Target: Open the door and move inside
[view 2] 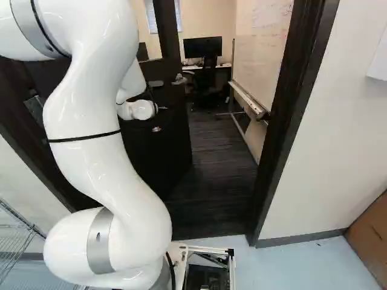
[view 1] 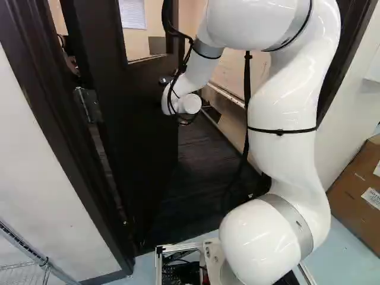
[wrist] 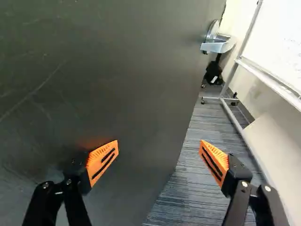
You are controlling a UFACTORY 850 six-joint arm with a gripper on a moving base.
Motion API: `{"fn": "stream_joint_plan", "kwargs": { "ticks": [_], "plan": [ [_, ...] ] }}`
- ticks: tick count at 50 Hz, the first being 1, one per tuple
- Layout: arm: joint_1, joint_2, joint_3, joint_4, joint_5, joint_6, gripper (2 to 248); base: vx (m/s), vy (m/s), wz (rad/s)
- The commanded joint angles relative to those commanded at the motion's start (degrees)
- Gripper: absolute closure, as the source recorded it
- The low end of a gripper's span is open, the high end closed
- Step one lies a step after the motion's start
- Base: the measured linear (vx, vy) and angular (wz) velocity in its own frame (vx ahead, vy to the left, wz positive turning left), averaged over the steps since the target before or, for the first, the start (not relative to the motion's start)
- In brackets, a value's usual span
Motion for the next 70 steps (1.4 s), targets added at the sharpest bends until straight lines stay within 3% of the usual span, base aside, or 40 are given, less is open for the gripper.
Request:
{"fn": "stream_joint_plan", "kwargs": {
  "ticks": [33, 70],
  "plan": [
    [3.2, -7.9, -10.0, -4.4, 0.0, 0.0, 3, 0.0, 0.0, 0.0],
    [6.7, -17.2, -22.3, -11.8, 0.0, 0.0, 3, 0.0, 0.0, 0.0]
  ]
}}
